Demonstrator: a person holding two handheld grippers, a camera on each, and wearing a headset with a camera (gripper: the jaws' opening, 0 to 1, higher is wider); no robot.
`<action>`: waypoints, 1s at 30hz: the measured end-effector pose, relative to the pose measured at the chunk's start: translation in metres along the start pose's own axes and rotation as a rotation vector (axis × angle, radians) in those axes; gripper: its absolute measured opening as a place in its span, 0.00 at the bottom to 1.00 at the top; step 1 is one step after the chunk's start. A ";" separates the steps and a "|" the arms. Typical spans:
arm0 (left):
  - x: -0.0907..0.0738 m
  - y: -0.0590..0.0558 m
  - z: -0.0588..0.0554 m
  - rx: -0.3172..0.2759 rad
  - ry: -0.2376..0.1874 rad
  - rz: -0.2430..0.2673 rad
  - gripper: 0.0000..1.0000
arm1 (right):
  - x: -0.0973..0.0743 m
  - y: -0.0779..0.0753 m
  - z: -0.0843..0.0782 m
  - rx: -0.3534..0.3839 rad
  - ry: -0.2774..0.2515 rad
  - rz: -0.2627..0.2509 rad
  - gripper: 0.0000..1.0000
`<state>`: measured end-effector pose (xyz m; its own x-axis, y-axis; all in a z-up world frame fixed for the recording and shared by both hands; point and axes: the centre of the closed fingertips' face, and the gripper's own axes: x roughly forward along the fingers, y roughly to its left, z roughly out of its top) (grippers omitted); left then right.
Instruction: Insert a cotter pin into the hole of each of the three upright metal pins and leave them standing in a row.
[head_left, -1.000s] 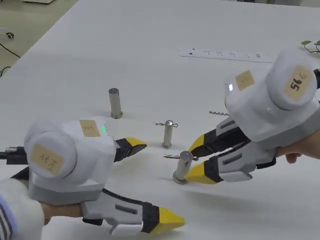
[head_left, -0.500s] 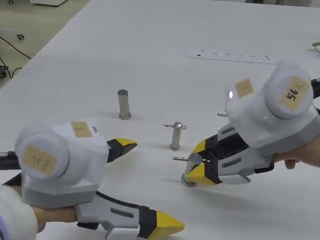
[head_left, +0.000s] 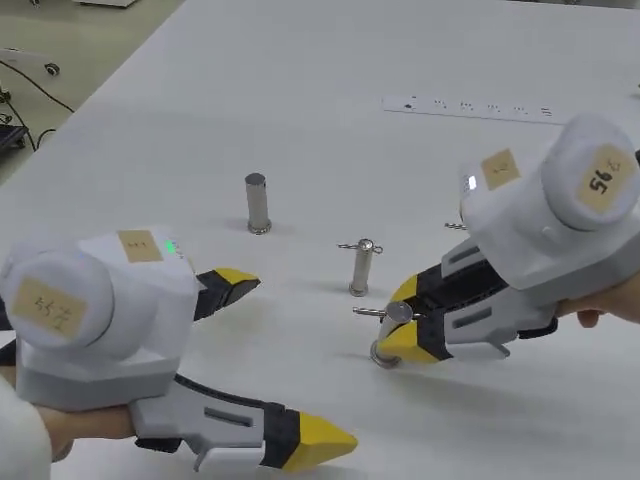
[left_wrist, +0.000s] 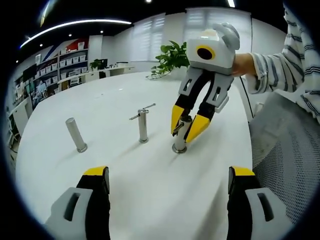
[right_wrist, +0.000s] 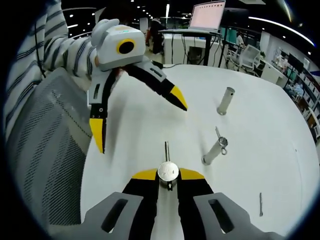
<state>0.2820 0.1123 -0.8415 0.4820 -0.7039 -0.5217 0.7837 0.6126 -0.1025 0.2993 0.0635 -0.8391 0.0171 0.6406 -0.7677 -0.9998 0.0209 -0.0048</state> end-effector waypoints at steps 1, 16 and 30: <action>0.000 -0.001 -0.002 0.020 0.007 -0.003 0.99 | 0.000 0.000 0.000 -0.008 0.001 0.000 0.15; -0.001 -0.014 -0.007 0.003 0.008 -0.028 0.99 | -0.004 0.000 -0.003 -0.033 -0.016 0.002 0.14; -0.002 -0.013 -0.009 -0.012 -0.004 -0.011 0.99 | -0.034 -0.037 -0.022 -0.040 0.005 -0.042 0.14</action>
<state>0.2668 0.1089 -0.8470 0.4745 -0.7121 -0.5174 0.7844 0.6089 -0.1187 0.3353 0.0245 -0.8268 0.0590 0.6356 -0.7698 -0.9979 0.0172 -0.0623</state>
